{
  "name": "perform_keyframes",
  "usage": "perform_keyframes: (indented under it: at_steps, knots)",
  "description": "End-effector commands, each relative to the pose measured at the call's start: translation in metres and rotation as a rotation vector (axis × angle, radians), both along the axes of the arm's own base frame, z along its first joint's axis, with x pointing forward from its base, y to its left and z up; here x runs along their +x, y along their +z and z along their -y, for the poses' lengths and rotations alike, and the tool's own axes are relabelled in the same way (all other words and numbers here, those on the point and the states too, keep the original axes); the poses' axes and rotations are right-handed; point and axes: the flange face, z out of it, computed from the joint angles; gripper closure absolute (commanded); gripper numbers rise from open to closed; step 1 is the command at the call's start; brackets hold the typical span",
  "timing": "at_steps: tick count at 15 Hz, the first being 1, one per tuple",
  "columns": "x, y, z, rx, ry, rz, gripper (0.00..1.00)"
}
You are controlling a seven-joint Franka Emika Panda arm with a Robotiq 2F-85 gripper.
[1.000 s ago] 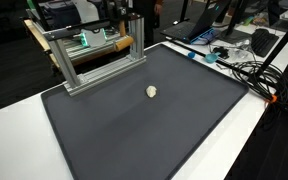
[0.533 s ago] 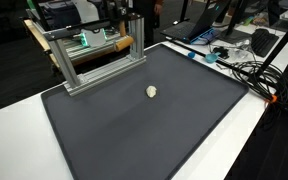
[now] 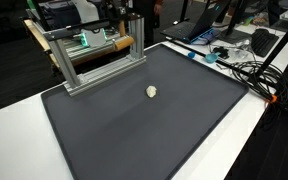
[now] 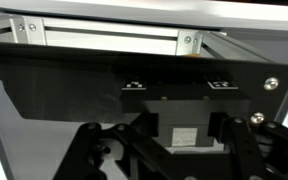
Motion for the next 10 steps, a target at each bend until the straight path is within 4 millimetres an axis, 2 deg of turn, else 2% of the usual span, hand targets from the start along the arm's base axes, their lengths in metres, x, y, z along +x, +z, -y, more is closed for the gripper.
perform_keyframes:
  at_steps: [1, 2, 5, 6, 7, 10]
  knots:
    - [-0.008, -0.018, -0.008, -0.037, -0.043, -0.044, 0.71]
    - [-0.008, -0.016, -0.008, -0.036, -0.049, -0.039, 0.74]
    - [-0.009, -0.008, -0.011, -0.03, -0.043, -0.042, 0.74]
    - [-0.009, -0.007, -0.012, -0.031, -0.046, -0.035, 0.24]
    - [-0.009, -0.006, -0.013, -0.036, -0.045, -0.03, 0.23]
    - [-0.008, -0.005, -0.02, -0.056, -0.04, -0.03, 0.03]
